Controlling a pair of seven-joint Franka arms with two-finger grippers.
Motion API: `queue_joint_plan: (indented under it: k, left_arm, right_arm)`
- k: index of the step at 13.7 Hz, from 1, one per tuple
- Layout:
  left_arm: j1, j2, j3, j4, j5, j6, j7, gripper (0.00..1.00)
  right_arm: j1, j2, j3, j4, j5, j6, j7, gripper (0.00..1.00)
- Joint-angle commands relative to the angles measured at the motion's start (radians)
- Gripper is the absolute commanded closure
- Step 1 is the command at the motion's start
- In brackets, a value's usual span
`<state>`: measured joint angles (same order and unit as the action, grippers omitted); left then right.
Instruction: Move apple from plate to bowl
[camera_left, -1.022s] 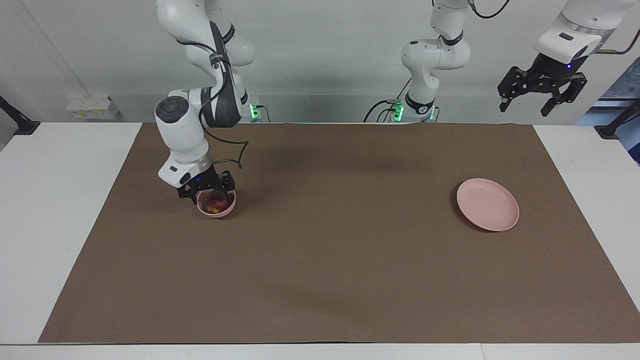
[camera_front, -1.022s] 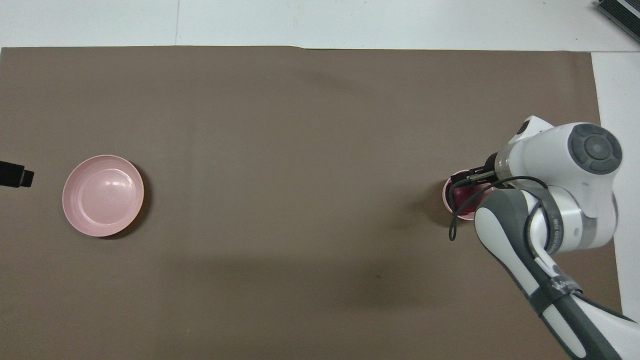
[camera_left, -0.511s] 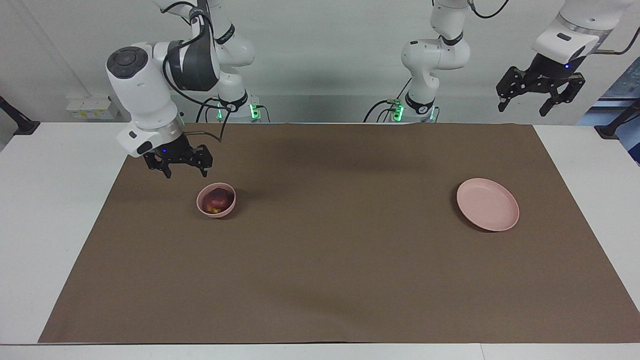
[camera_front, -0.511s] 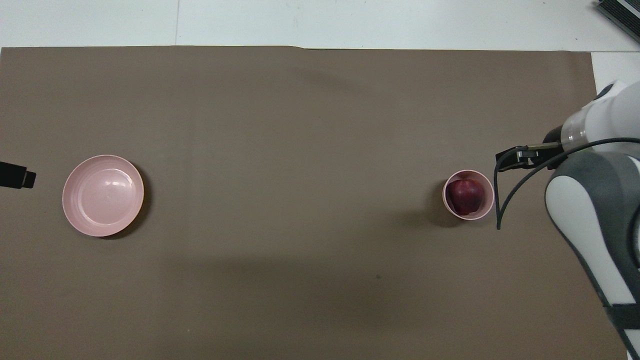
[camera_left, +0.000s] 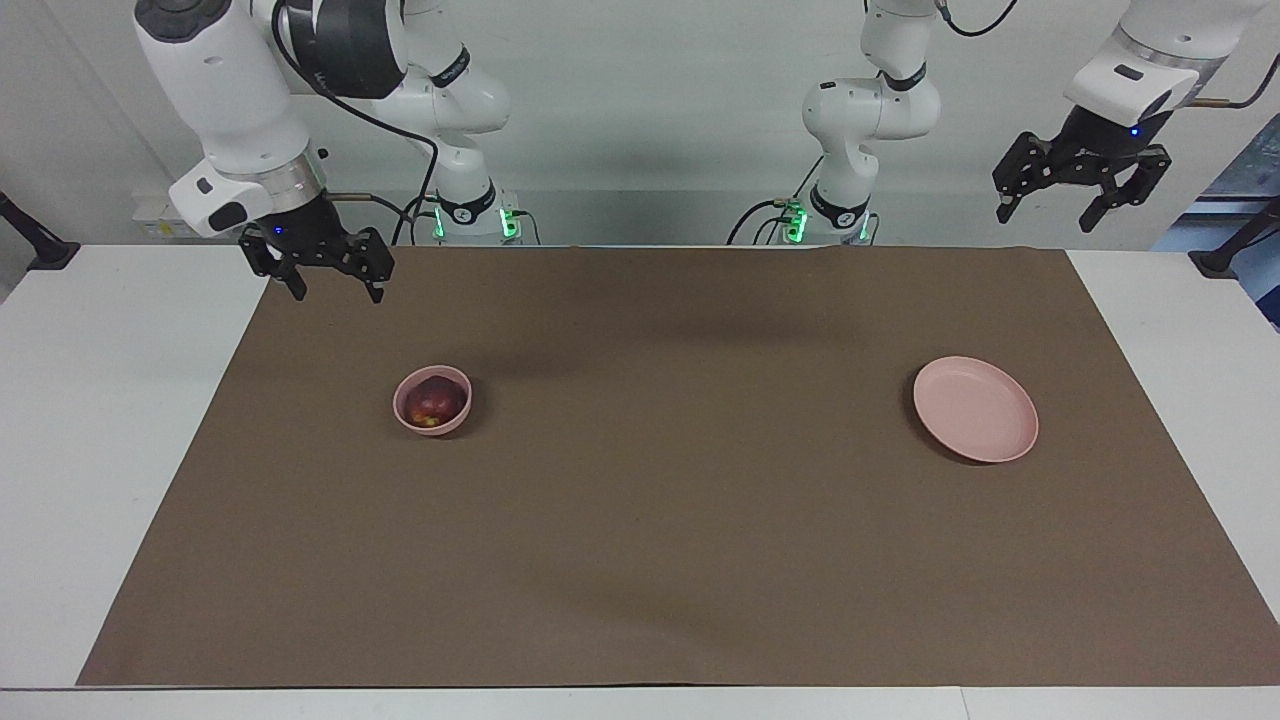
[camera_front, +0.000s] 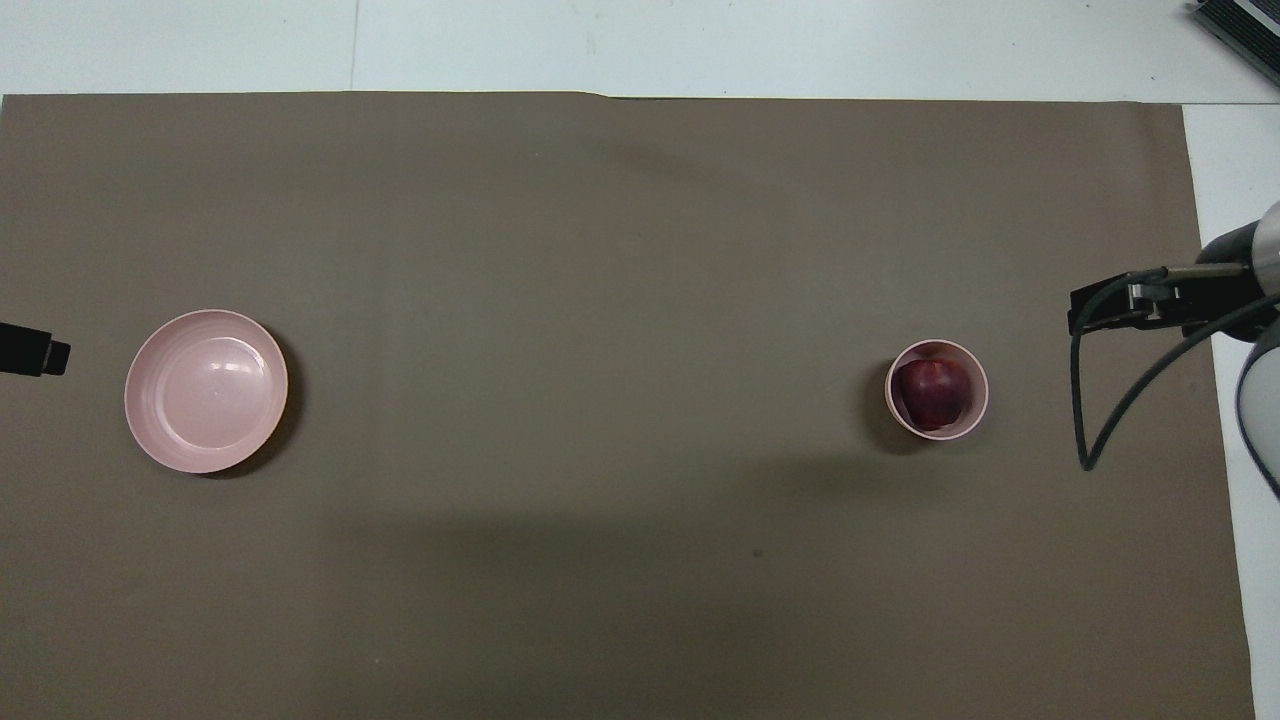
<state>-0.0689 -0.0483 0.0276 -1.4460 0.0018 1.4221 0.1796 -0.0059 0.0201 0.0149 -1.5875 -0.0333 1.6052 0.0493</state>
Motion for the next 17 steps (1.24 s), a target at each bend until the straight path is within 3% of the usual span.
queue_joint_plan:
  k: [1,17]
  left_arm:
    - [0.017,-0.019,0.002,-0.024,-0.011,0.018,-0.005,0.0]
    - [0.02,-0.054,0.0,-0.082,-0.023,0.006,0.011,0.0]
  right_arm:
    - [-0.008,0.004,0.005,0.04,0.003,-0.04,0.014,0.0]
    - [-0.014,-0.012,0.005,0.024,0.026,-0.062,0.015,0.0]
